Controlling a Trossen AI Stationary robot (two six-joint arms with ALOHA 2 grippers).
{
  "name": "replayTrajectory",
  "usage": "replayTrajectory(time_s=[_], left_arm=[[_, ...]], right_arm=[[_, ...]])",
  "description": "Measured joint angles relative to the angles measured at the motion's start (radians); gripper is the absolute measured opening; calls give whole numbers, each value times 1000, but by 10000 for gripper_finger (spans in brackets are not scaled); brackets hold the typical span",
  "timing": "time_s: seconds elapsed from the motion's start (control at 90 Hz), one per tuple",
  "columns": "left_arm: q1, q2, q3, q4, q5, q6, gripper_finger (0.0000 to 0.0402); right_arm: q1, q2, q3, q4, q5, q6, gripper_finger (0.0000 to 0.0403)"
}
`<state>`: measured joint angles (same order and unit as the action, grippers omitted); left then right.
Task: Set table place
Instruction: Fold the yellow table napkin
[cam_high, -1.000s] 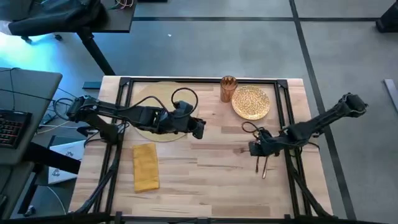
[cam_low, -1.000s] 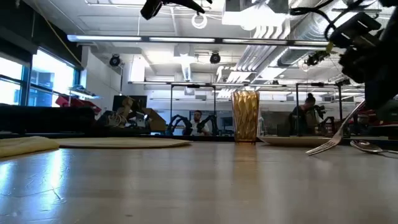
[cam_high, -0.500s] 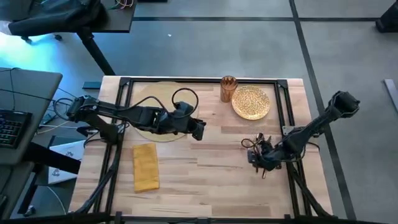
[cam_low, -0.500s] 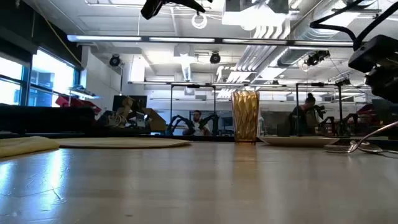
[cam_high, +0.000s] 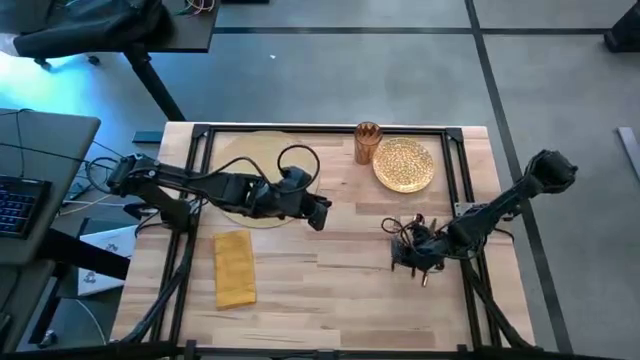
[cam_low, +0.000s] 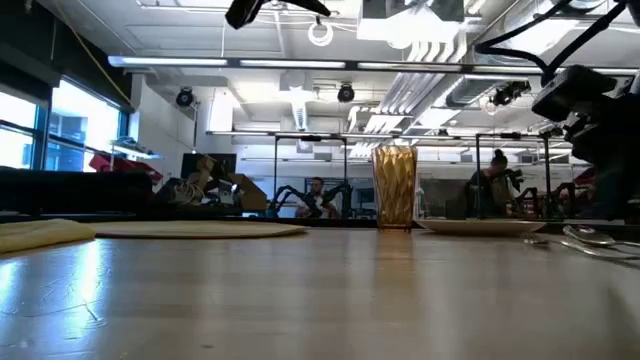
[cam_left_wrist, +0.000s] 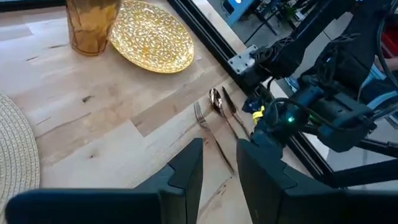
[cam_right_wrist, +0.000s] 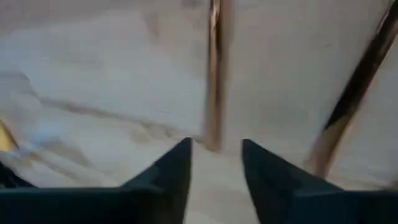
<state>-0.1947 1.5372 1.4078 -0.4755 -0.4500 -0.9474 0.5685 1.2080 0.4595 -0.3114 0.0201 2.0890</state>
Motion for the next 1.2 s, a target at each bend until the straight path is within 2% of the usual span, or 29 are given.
replayTrajectory(time_s=[0.1, 0.256, 0.367, 0.511, 0.678, 0.744, 0.9, 1.056, 1.2], left_arm=[[-8, 0, 0, 1, 1, -1, 83], [-11, 0, -1, 0, 2, -14, 83], [-11, 0, -1, -2, 3, -18, 83], [-6, 0, -1, -33, 3, -24, 83], [-6, 0, -1, -163, 39, -102, 83], [-6, 0, -1, -227, 67, -145, 83], [-18, 0, -1, -361, 105, -236, 83], [-53, -1, -1, -454, 134, -336, 83], [-109, -3, -20, -594, 284, -543, 83]], right_arm=[[-6, -27, 7, -12, -102, -90, 208], [-58, -63, 67, -35, -23, -225, 203], [-162, -52, 72, -30, 6, -368, 169], [-320, -13, 60, -48, 6, -544, 104], [-448, 23, 49, -86, -18, -688, 24], [-475, 31, 50, -134, -38, -726, 7], [-497, 39, 49, -225, -40, -786, 18], [-496, 8, 58, -232, -40, -792, 20], [-475, -55, 120, -232, -7, -860, 20]])
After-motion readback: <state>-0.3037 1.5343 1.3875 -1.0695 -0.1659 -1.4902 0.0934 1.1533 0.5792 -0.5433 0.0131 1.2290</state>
